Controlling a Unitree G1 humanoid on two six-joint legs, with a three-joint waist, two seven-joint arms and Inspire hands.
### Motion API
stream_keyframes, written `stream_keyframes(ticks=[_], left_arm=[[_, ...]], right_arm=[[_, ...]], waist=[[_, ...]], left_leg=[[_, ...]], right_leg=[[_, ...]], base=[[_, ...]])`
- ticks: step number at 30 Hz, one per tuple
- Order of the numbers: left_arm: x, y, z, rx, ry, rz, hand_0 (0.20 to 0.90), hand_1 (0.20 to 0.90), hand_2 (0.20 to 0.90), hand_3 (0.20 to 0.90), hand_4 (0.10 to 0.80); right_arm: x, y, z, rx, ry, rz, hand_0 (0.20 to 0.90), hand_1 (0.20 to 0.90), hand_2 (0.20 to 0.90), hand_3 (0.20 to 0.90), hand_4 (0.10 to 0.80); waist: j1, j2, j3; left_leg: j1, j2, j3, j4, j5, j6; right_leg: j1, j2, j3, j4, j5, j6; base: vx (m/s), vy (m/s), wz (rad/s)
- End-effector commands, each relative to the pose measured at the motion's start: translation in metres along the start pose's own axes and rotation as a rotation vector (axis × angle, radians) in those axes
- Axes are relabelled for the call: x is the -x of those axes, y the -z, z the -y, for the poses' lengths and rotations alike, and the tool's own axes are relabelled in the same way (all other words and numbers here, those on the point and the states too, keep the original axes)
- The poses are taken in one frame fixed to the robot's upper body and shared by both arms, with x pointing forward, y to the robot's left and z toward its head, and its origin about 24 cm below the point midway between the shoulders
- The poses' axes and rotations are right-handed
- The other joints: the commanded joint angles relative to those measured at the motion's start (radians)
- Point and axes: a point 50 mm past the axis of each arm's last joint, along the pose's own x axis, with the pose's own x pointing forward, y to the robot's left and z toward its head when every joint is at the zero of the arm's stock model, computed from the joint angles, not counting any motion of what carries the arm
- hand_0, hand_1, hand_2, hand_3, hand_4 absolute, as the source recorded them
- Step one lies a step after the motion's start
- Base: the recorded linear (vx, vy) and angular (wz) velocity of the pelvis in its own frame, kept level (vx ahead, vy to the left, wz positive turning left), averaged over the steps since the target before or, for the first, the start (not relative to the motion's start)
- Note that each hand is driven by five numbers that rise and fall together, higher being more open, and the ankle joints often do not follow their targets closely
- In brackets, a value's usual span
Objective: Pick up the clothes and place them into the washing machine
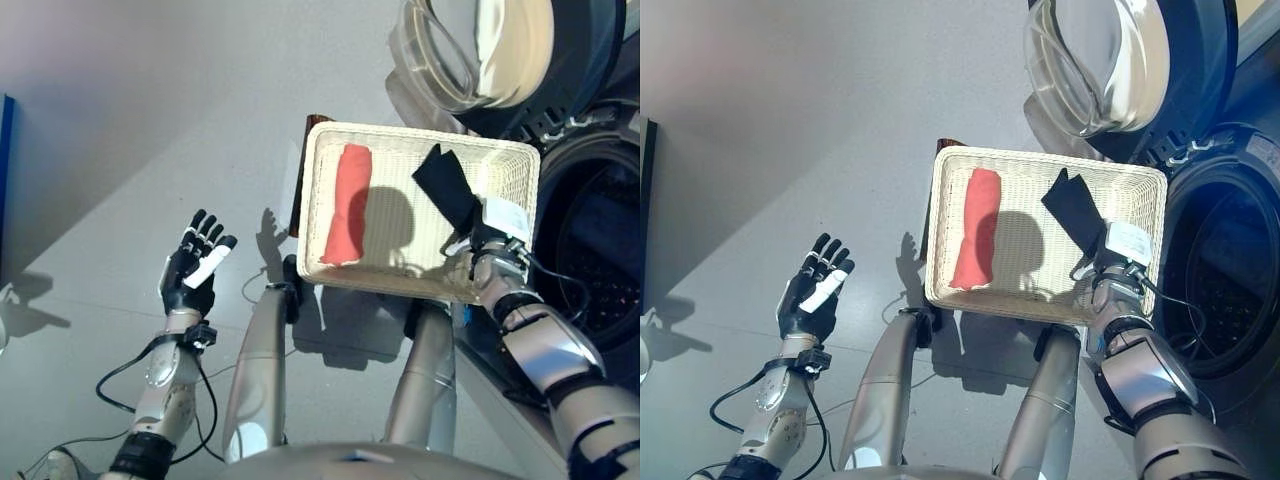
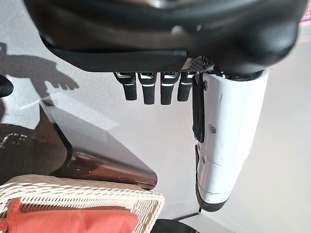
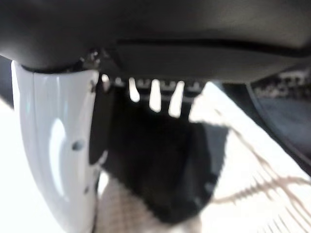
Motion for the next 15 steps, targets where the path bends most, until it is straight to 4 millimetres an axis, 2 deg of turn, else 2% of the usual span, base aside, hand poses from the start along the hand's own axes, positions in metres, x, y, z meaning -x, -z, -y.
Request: stream_keyframes(ticks=[1,7,13,14,15], left_arm=[[-0.001,-0.035,0.005,-0.024,0.073,0.157,0.900,0.900,0.900,0.900,0.800],[-0.001,-0.035,0.003,-0.036,0.063,0.155,0.900,0.900,0.900,0.900,0.800],[-0.001,-0.038,0.001,-0.033,0.048,0.169,0.900,0.900,0.900,0.900,0.800],[-0.001,-0.038,0.000,-0.032,0.040,0.171,0.900,0.900,0.900,0.900,0.800],[-0.001,-0.038,-0.004,-0.029,0.010,0.176,0.900,0.900,0.900,0.900,0.800]], right_arm=[[0.008,0.022,-0.012,0.116,-0.083,-0.021,0.200,0.200,0.200,0.200,0.300],[0.009,0.028,-0.013,0.091,-0.078,-0.044,0.200,0.200,0.200,0.200,0.300],[0.007,0.031,-0.007,-0.055,-0.026,-0.100,0.200,0.200,0.200,0.200,0.300],[0.006,0.029,-0.005,-0.137,-0.012,-0.116,0.200,0.200,0.200,0.200,0.300],[0.004,0.026,0.000,-0.346,0.044,-0.142,0.200,0.200,0.200,0.200,0.300]], waist=[[0.024,0.039,-0.030],[0.019,0.034,-0.034],[0.013,0.032,-0.039],[0.010,0.030,-0.040],[0.002,0.023,-0.040]], left_leg=[[0.044,0.033,-0.055,0.126,-0.164,-0.058],[0.043,0.033,-0.055,0.131,-0.169,-0.055],[0.039,0.034,-0.055,0.136,-0.171,-0.054],[0.037,0.034,-0.056,0.139,-0.171,-0.054],[0.040,0.037,-0.056,0.139,-0.172,-0.054]], right_leg=[[-0.008,-0.007,0.052,-0.060,0.100,-0.027],[-0.012,-0.006,0.052,-0.059,0.099,-0.027],[-0.016,-0.004,0.055,-0.055,0.098,-0.027],[-0.016,-0.003,0.055,-0.052,0.097,-0.028],[-0.014,0.000,0.054,-0.053,0.096,-0.029]], base=[[0.006,-0.004,0.07],[0.001,0.000,0.01],[0.000,0.000,0.00],[0.000,0.000,0.00],[0.000,0.000,0.00]])
